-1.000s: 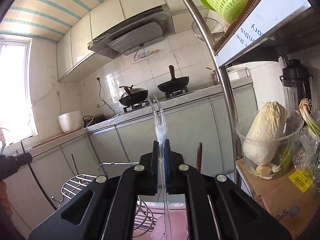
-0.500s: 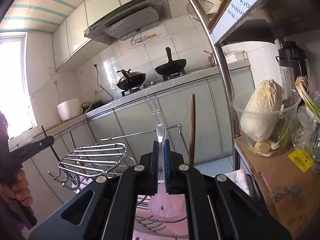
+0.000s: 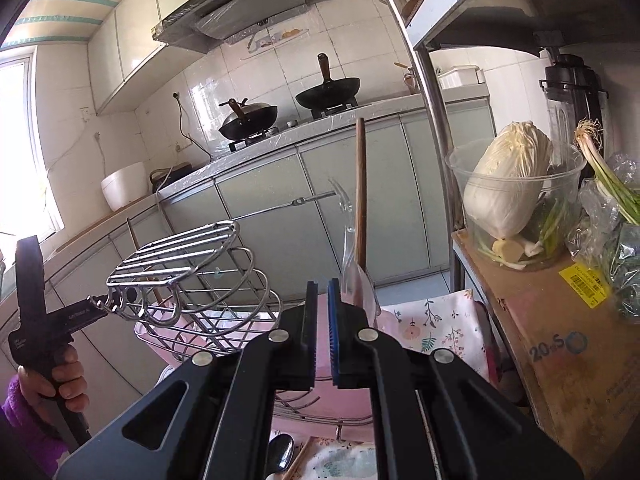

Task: Organize utensils
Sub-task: 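Insert the clear fork into the pink cup while the left tool drops the chopstick in, then open both tools and move them back down to the remaining utensils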

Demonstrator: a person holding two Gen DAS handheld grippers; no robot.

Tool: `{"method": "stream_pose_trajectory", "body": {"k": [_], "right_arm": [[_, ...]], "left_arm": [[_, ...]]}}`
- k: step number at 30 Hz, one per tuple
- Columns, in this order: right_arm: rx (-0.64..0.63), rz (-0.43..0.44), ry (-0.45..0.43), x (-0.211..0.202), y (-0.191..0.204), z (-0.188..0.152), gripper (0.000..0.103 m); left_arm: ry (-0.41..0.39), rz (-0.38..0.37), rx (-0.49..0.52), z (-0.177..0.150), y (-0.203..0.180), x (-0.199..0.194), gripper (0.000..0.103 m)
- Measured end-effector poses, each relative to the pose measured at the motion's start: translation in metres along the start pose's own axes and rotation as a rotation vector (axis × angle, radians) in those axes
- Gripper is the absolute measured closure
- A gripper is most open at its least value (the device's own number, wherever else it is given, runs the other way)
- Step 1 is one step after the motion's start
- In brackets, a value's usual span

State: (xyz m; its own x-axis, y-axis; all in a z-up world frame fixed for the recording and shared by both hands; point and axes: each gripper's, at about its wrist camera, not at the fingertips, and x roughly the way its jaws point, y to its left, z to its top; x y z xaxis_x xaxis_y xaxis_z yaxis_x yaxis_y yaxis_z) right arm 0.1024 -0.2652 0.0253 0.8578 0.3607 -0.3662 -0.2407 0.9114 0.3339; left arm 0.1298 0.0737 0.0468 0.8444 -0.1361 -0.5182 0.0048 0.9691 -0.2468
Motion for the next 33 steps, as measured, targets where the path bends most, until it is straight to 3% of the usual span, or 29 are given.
{"method": "stream_pose_trajectory", "body": {"k": [3,5,7,14,21,33], "right_arm": [[0.011,-0.005,0.005,-0.009,-0.002,0.000,0.094],[0.019,-0.007,-0.002,-0.017,-0.002,-0.002,0.080],[0.020,-0.004,-0.010,-0.026,-0.001,-0.004,0.073],[0.040,-0.006,0.009,-0.053,0.007,-0.019,0.072],[0.077,-0.007,0.155,-0.052,0.011,-0.060,0.072],[0.194,0.019,0.422,-0.018,0.012,-0.132,0.072]], "left_arm": [[-0.001,-0.008,-0.009,-0.003,0.002,-0.007,0.081],[-0.006,-0.011,-0.014,-0.005,0.003,-0.014,0.081],[-0.012,-0.013,-0.018,-0.007,0.004,-0.022,0.081],[-0.013,-0.038,-0.036,-0.023,0.009,-0.055,0.081],[0.072,-0.071,-0.047,-0.056,0.012,-0.063,0.081],[0.313,-0.130,-0.044,-0.130,-0.001,-0.030,0.081]]}}
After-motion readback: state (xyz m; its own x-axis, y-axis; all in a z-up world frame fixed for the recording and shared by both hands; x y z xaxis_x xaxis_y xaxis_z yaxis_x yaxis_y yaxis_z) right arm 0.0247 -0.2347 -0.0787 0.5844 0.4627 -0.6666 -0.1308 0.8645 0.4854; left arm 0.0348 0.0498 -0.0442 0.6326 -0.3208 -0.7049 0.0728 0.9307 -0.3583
